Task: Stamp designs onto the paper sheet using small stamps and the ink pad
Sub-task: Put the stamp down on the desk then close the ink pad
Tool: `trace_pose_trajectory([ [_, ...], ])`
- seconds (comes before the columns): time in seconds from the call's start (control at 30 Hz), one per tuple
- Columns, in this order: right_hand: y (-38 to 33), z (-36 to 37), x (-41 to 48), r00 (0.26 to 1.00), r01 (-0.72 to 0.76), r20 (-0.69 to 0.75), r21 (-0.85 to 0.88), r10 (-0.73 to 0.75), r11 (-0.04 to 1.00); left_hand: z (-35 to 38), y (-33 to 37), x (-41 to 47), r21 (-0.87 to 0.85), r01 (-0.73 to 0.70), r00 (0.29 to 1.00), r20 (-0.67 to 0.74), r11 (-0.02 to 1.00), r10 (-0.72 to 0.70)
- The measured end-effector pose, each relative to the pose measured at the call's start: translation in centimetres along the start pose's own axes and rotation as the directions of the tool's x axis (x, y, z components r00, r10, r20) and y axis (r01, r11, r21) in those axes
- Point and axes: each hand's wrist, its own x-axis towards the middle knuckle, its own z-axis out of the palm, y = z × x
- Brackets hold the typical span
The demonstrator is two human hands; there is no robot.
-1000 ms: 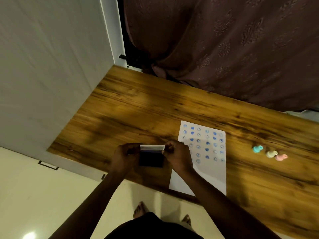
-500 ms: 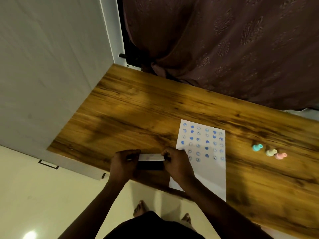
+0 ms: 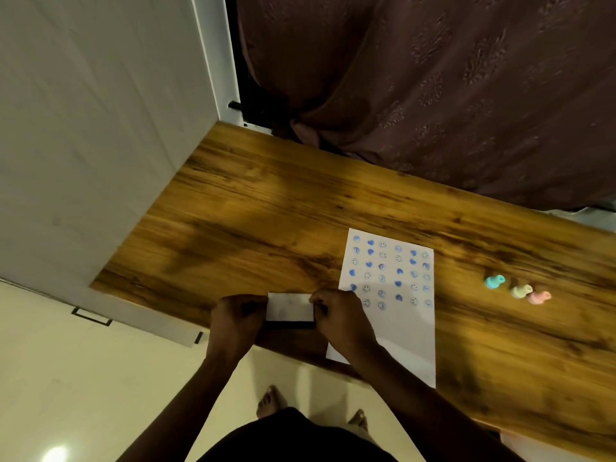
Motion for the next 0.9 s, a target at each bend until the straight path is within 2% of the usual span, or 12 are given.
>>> trace_pose_trajectory([
  [0.13, -0.3, 0.3, -0.2, 0.999, -0.049, -0.006, 0.053, 0.050, 0.997, -0.1, 0.0, -0.6, 0.046, -0.023, 0.999, 0.024, 0.999, 0.022],
  [0.23, -0.5, 0.5, -0.4, 0.995, -0.099, -0.004, 0.101, 0.099, 0.990, -0.2, 0.2, -1.1, 0.015, -0.039, 0.999, 0.015, 0.999, 0.039],
  [0.53, -0.7, 0.9, -1.7, 0.990, -0.142, 0.020, 0.089, 0.141, 0.986, 0.1, -0.1, -2.5, -0.048, 0.012, 0.999, -0.033, 0.999, -0.013],
  [0.9, -1.1, 0.8, -1.7, 0.979, -0.203, 0.066, 0.178, 0.194, 0.963, 0.7, -0.6, -2.3, 0.027, 0.000, 0.998, -0.058, 1.000, 0.001],
])
